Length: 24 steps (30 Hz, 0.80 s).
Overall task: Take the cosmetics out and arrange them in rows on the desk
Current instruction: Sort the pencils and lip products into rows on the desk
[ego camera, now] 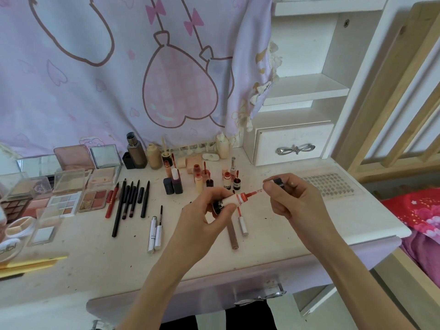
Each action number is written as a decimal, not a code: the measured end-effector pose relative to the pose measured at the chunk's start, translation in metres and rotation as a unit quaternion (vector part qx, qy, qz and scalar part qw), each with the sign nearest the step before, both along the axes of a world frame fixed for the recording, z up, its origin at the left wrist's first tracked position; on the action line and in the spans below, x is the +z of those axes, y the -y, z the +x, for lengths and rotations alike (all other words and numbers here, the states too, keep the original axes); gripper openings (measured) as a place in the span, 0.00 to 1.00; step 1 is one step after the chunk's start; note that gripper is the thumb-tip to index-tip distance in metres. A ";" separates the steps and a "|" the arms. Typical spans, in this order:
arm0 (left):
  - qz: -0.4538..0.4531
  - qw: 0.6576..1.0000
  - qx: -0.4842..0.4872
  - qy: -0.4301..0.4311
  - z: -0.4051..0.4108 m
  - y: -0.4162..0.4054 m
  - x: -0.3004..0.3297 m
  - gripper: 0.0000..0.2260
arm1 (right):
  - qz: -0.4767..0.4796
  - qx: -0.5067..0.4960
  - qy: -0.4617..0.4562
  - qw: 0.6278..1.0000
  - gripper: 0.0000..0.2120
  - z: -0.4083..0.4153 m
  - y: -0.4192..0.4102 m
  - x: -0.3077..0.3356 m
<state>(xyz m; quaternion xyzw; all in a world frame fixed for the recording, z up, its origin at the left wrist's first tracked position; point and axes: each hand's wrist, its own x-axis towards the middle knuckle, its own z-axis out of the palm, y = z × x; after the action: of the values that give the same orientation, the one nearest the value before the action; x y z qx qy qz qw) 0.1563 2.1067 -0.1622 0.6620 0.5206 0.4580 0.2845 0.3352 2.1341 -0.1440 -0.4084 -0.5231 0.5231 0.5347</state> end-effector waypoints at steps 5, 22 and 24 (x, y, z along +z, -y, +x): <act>0.002 1.000 -0.002 -0.008 0.000 0.001 0.001 0.09 | 0.013 -0.016 0.035 0.999 0.03 -0.004 0.003 0.001; 0.040 0.997 0.029 -0.056 0.007 0.005 0.008 0.13 | 0.090 -0.084 0.126 0.984 0.02 -0.009 0.012 0.008; 0.045 0.996 0.034 -0.066 0.006 0.004 0.007 0.11 | 0.092 -0.083 0.134 0.983 0.03 -0.010 0.013 0.008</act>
<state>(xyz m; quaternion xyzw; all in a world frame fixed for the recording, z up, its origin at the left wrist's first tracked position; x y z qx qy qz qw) 0.1623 2.1024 -0.1548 0.6850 0.5388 0.4460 0.2039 0.3247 2.1212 -0.1360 -0.4661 -0.6003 0.3668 0.5365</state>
